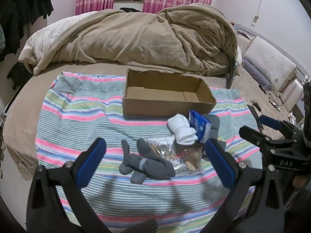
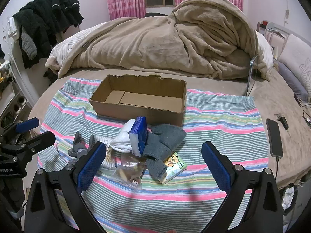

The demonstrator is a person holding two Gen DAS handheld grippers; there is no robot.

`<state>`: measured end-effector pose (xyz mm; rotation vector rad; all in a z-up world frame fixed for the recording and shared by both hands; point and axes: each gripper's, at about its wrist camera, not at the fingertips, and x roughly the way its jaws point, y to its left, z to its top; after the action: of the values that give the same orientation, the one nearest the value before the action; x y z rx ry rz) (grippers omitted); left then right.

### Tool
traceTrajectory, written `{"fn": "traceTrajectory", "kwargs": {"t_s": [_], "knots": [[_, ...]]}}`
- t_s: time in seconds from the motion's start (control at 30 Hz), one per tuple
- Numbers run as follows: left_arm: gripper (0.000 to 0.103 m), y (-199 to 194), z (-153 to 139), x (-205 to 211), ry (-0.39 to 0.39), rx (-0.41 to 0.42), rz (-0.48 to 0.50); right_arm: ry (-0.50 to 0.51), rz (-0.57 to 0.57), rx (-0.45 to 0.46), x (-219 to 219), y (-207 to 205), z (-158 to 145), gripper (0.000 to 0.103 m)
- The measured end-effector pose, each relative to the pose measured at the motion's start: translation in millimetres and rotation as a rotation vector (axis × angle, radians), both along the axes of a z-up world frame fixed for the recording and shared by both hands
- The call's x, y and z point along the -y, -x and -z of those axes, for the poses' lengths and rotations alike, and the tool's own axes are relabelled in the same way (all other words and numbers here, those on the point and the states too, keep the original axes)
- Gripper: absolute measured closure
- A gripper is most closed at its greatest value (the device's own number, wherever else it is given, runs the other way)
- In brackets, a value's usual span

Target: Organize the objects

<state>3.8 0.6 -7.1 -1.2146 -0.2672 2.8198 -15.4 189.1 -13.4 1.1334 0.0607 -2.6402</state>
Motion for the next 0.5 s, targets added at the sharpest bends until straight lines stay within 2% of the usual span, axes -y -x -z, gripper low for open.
{"fn": "traceTrajectory", "kwargs": {"t_s": [0.5], "knots": [[0.001, -0.3, 2.8, 0.8, -0.016, 0.005, 0.016, 0.0, 0.0, 0.003, 0.0, 0.6, 1.2, 0.003]]}}
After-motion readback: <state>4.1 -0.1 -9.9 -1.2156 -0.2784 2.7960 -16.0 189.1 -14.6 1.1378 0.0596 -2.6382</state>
